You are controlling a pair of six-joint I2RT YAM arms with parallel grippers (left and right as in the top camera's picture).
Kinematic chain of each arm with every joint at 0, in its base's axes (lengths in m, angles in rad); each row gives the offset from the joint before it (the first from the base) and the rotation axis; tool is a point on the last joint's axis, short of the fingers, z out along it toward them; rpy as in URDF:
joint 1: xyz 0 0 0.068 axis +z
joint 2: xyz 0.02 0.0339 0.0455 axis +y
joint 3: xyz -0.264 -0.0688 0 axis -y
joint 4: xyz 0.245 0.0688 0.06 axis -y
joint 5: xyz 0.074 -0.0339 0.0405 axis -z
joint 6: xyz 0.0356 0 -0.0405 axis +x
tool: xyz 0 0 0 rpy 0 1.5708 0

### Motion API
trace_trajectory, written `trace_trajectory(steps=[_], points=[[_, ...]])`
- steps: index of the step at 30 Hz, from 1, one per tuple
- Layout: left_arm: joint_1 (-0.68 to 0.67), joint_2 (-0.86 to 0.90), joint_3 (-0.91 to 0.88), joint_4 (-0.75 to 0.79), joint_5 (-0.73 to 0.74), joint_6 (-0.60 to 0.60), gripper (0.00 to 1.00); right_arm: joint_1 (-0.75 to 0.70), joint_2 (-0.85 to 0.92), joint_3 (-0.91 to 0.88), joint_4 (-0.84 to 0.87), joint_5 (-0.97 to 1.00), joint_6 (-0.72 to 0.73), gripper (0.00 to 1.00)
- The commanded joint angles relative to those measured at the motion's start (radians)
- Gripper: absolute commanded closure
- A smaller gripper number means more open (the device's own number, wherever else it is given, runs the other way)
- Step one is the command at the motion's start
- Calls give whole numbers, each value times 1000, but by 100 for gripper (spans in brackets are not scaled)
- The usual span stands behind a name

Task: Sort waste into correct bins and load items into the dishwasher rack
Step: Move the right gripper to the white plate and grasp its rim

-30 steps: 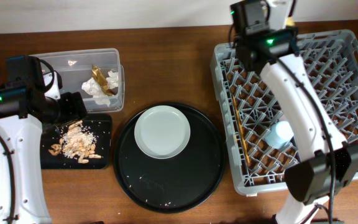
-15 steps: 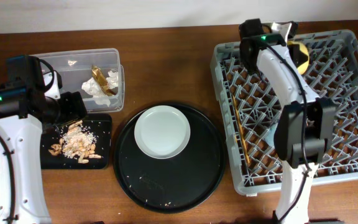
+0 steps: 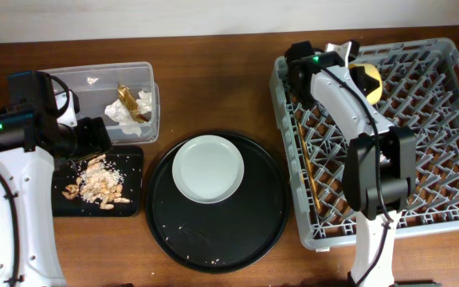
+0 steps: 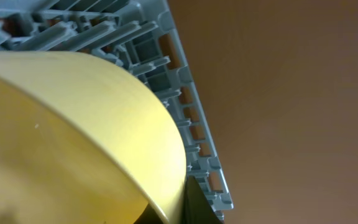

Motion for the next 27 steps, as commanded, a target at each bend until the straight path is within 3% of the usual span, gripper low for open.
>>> trace_trajectory(steps=[1,5,8,9,10,11,14,16,27], points=[[4,-17,4,2,5,-3,20,49,-5,-26,-42,-276,-3,93],[4,-17,4,2,11,-3,20,51,-100,-22,-71,-374,-4,60],[4,-17,4,2,11,-3,20,50,-242,-18,-84,-428,-4,28],[4,-17,4,2,11,-3,20,50,-282,-18,-89,-457,-4,23],[4,-17,4,2,11,-3,20,49,-338,-18,-93,-523,-4,17],[4,-17,4,2,11,-3,20,49,-402,-18,-100,-638,-7,5],[4,-17,4,2,11,-3,18,52,-528,-18,-119,-1195,-163,2],[4,-17,4,2,11,-2,18,74,-525,-22,-123,-1417,-171,2],[4,-17,4,-2,11,-2,15,295,-225,-172,-29,-1464,-57,3]])
